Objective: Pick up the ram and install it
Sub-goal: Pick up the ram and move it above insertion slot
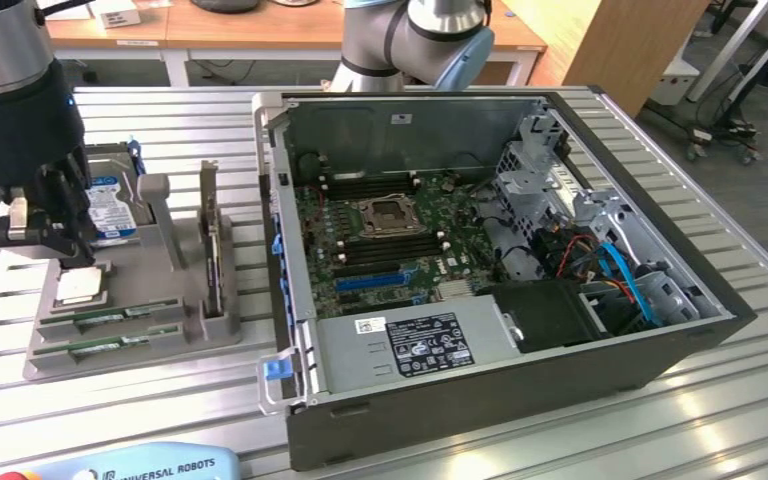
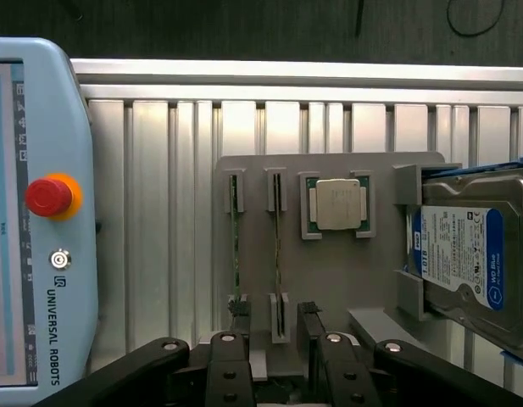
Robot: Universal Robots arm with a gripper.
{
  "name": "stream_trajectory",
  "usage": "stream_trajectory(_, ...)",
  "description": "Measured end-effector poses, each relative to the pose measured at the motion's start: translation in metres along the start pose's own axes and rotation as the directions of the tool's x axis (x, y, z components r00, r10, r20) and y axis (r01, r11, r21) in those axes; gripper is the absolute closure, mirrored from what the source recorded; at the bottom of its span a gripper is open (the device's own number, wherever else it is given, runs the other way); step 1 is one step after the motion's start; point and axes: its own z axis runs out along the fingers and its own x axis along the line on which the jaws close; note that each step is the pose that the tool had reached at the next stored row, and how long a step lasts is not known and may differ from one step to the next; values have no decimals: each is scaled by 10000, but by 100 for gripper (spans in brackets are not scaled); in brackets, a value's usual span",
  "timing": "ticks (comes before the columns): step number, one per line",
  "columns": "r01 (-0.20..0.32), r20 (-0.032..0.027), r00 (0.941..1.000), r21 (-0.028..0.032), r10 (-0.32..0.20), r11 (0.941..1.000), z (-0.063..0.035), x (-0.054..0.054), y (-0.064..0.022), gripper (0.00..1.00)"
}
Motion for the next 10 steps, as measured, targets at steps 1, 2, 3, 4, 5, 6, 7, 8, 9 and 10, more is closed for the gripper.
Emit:
stream_trajectory(1, 0, 0, 10000, 1, 0, 10000, 13, 0, -1, 64)
stream_trajectory(2, 0, 1, 10000, 4, 0, 10000, 26, 0, -1, 64)
stream_trajectory(3, 0, 0, 10000, 4, 0, 10000, 38, 1, -1, 64)
stream_trajectory(4, 0, 1, 10000, 7, 0, 10000, 52, 1, -2, 64)
stream_trajectory(5, 0, 0, 10000, 8, 0, 10000, 65, 1, -3, 64)
stream_trajectory(6, 0, 0, 10000, 9, 0, 10000, 79, 2, -3, 64)
stream_trajectory(7, 0, 1, 10000, 10, 0, 10000, 93, 2, -4, 64)
stream_trajectory(8, 0, 1, 10000, 11, 0, 10000, 105, 2, -4, 64)
stream_trajectory(9, 0, 0, 10000, 12, 0, 10000, 118, 2, -5, 64)
stream_trajectory(10, 0, 0, 10000, 13, 0, 10000, 131, 3, -5, 64)
